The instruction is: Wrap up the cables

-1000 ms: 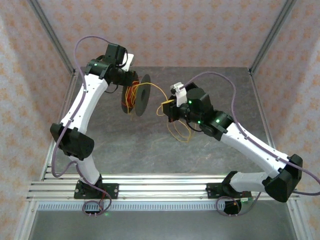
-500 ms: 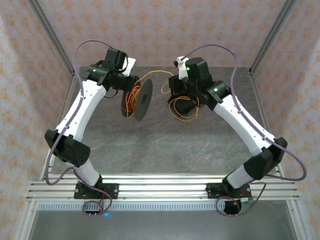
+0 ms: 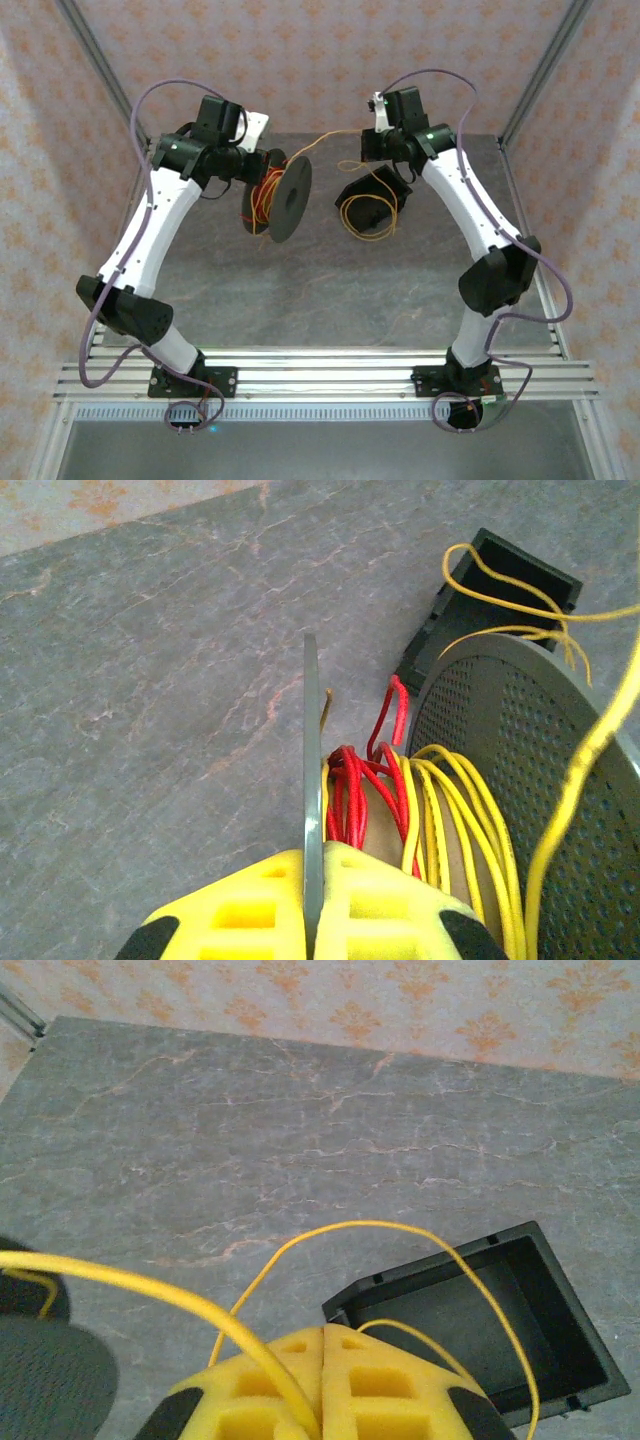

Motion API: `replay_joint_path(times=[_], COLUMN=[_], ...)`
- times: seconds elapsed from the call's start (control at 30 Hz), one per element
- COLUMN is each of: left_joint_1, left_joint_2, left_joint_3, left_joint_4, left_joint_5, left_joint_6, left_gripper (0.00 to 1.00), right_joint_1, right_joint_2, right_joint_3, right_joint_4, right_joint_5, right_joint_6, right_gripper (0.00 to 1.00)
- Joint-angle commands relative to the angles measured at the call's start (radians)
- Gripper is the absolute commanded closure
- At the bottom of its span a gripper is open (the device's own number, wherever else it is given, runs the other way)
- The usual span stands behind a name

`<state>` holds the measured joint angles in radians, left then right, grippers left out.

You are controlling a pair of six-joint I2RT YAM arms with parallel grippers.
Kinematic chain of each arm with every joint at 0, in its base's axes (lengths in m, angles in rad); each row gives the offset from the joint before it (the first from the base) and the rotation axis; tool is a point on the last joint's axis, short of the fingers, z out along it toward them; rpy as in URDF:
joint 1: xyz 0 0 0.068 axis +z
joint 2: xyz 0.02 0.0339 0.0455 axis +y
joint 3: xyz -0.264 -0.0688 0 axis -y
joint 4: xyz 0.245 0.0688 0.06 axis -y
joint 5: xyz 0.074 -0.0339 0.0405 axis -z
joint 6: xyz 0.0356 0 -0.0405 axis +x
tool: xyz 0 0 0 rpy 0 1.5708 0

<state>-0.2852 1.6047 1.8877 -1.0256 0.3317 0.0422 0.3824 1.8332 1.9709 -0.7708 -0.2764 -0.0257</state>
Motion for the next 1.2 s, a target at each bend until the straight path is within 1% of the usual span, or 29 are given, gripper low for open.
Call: replay_joint_path(times=[0.0, 0.13, 0.2, 0.27, 0.4, 0.5, 0.73, 0.8, 0.93, 1.07, 1.17], left_joint_1=[0.03, 0.089, 0.12, 0.161, 0.228, 0.262, 0.32, 0.334, 0.365, 0.385, 0.388], left_joint_2=[-0.072, -0.099, -0.111, -0.123, -0.154, -0.172, -0.189, -0.187, -0.196, -0.194, -0.19], left_joint_3=[0.044, 0.047, 0.046, 0.035, -0.008, -0.05, -0.124, -0.134, -0.168, -0.167, -0.167], left_joint_4=[0.004, 0.044, 0.067, 0.103, 0.205, 0.304, 0.542, 0.583, 0.709, 0.732, 0.72], left_joint_5=[0.141, 0.282, 0.343, 0.431, 0.544, 0.591, 0.594, 0.567, 0.556, 0.515, 0.465], left_joint_6=[-0.025, -0.083, -0.115, -0.157, -0.25, -0.336, -0.56, -0.617, -0.73, -0.776, -0.776], left_gripper=[1.0, 1.0, 1.0, 1.0, 1.0, 1.0, 1.0, 1.0, 1.0, 1.0, 1.0], right_joint_1=[-0.056, -0.08, -0.081, -0.082, -0.083, -0.085, -0.06, -0.046, -0.017, 0.021, 0.061], right_joint_2=[0.082, 0.157, 0.175, 0.185, 0.198, 0.199, 0.122, 0.101, 0.053, -0.018, -0.067], right_joint_3=[0.071, 0.097, 0.093, 0.07, 0.051, 0.038, -0.122, -0.155, -0.234, -0.336, -0.389], right_joint_4=[-0.042, -0.057, -0.056, -0.039, -0.024, -0.014, 0.107, 0.127, 0.166, 0.243, 0.292], right_joint_5=[-0.012, -0.071, -0.081, -0.084, -0.109, -0.16, -0.291, -0.313, -0.337, -0.378, -0.405], right_joint_6=[-0.009, -0.003, -0.003, 0.001, 0.007, 0.017, 0.05, 0.047, 0.047, 0.064, 0.076], right_gripper=[1.0, 1.0, 1.0, 1.0, 1.0, 1.0, 1.0, 1.0, 1.0, 1.0, 1.0])
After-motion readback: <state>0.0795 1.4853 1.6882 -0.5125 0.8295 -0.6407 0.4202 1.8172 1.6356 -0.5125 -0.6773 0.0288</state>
